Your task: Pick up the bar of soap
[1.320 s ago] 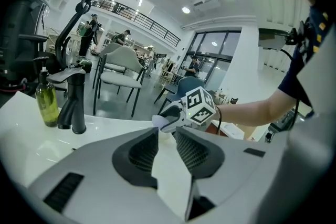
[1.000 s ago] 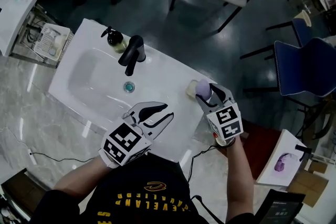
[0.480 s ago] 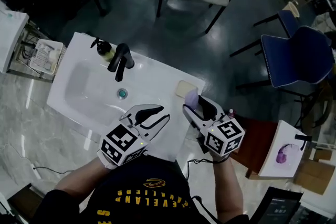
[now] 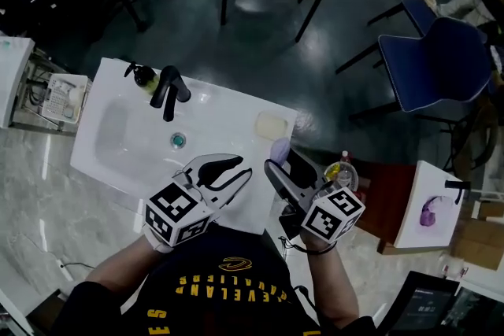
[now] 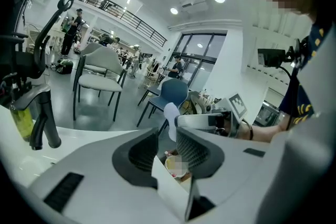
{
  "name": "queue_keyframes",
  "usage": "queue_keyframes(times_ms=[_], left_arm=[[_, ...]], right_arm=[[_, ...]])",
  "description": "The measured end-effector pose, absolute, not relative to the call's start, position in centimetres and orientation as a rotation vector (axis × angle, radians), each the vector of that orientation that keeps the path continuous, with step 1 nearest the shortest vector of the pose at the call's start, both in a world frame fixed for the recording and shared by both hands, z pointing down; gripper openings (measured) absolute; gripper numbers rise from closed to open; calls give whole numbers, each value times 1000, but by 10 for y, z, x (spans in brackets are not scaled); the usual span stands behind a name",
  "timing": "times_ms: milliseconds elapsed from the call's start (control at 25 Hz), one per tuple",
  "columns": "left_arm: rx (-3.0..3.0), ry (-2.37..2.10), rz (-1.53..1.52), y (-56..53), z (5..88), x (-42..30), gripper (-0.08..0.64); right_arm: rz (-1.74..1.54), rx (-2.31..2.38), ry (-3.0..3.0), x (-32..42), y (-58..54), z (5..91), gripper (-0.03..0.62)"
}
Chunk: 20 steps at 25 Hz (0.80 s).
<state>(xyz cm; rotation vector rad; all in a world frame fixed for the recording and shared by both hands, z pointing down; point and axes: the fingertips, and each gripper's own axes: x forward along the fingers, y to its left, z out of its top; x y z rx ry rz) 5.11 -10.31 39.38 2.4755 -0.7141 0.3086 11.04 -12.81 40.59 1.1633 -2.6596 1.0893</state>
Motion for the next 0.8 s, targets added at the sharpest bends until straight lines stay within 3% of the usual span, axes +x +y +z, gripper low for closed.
queue_keyframes(times_ms=[800], left_arm=[[2451,-669,251,-90,372,54,114]], right_arm=[[1140,1220,-2813,105,-98,355,267]])
